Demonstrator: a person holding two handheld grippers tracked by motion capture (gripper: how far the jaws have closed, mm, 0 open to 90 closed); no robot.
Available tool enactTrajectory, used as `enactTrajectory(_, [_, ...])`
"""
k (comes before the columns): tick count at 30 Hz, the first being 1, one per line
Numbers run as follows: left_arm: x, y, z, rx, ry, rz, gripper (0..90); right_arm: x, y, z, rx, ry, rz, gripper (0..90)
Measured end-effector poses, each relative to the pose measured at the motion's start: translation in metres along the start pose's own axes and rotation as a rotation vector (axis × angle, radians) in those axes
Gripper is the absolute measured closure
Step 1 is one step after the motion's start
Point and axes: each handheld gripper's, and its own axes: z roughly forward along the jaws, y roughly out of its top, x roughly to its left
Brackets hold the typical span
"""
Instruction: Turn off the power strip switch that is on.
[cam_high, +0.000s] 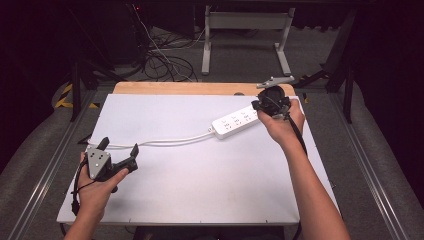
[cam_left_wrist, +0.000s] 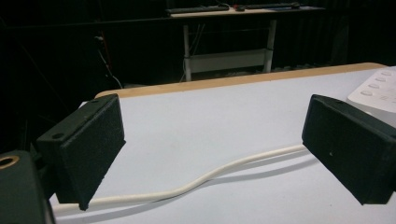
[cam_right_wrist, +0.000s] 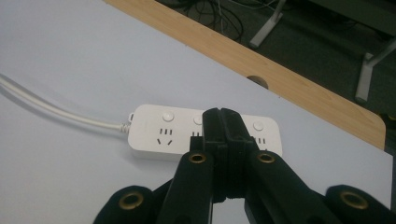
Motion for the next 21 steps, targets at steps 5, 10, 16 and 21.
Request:
enactTrajectory(5, [-0.001,0.0,0.0,-0.001,0.0,0.003,6.2,0.005,0.013,0.017,0.039,0.001,-0.008,90.0])
enactTrajectory(10, [-0.001,0.0,0.0,-0.001,-0.003,0.002,6.2,0.014,0.018,0.044,0.106,0.018,-0.021,90.0])
enactTrajectory(16, [-0.001,0.0,0.0,0.001,-0.005,0.001,6.2,0.019,0.021,0.069,0.166,0.021,-0.022,90.0])
enactTrajectory(21, [-0.002,0.0,0.001,0.005,-0.01,-0.001,6.2,0.024,0.019,0.089,0.213,0.033,-0.014,90.0])
